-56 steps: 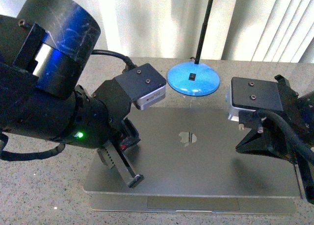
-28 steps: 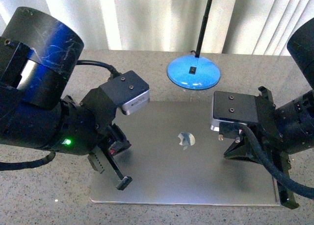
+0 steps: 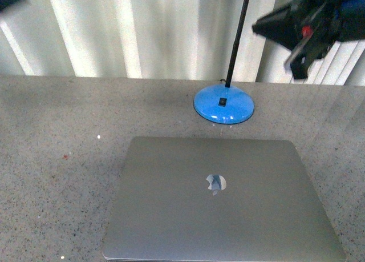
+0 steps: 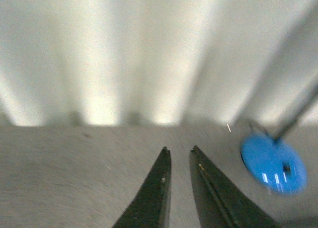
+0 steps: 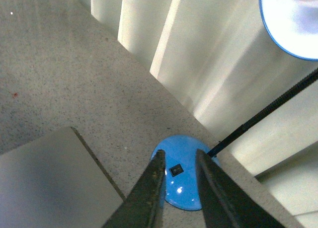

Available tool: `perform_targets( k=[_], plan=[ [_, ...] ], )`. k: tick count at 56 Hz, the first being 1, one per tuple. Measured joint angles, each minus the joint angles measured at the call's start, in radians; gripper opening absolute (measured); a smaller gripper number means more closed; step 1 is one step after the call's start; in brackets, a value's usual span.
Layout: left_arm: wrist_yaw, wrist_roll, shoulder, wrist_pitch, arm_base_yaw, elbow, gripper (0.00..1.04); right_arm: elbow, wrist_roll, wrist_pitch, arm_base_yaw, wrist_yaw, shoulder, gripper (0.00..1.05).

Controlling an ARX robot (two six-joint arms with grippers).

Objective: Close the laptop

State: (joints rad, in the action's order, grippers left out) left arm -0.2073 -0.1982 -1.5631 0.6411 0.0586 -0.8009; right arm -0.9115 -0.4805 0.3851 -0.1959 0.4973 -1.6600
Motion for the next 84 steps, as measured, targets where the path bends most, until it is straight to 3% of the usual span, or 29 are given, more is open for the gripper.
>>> perform_targets(
  k=[10,12,18,22,24,28,32,55,63,70,84],
  plan=[
    [-0.013,-0.129,-0.012,-0.002,0.0,0.014,0.54,0.015,0.077,-0.001,-0.01,0.001,-0.026,0.53],
    [-0.018,-0.138,-0.026,-0.002,-0.01,0.023,0.61,0.035,0.123,0.062,-0.022,-0.082,-0.034,0.53],
    [0.158,-0.005,-0.019,0.181,-0.053,0.106,0.47,0.197,0.307,0.445,-0.038,-0.519,-0.024,0.36],
    [0.196,0.089,0.029,0.27,-0.059,0.186,0.35,0.289,0.379,0.58,-0.021,-0.663,0.013,0.25],
    [0.203,0.11,0.054,0.287,-0.059,0.219,0.3,0.327,0.402,0.618,-0.01,-0.682,0.04,0.2],
    [0.21,0.154,0.123,0.314,-0.056,0.308,0.13,0.424,0.442,0.659,0.024,-0.676,0.135,0.03],
    [0.206,0.169,0.166,0.323,-0.059,0.37,0.04,0.485,0.454,0.666,0.037,-0.657,0.185,0.03],
    [0.208,0.19,0.451,0.291,-0.059,0.63,0.04,0.771,0.467,0.683,0.116,-0.576,0.437,0.03],
    [0.208,0.19,0.545,0.242,-0.059,0.678,0.04,0.821,0.467,0.618,0.171,-0.502,0.545,0.03],
    [0.208,0.191,0.575,0.278,-0.059,0.733,0.04,0.848,0.469,0.551,0.193,-0.503,0.644,0.03],
    [0.208,0.191,0.743,0.14,-0.059,0.771,0.04,0.888,0.469,0.399,0.193,-0.498,0.836,0.03]
  ],
)
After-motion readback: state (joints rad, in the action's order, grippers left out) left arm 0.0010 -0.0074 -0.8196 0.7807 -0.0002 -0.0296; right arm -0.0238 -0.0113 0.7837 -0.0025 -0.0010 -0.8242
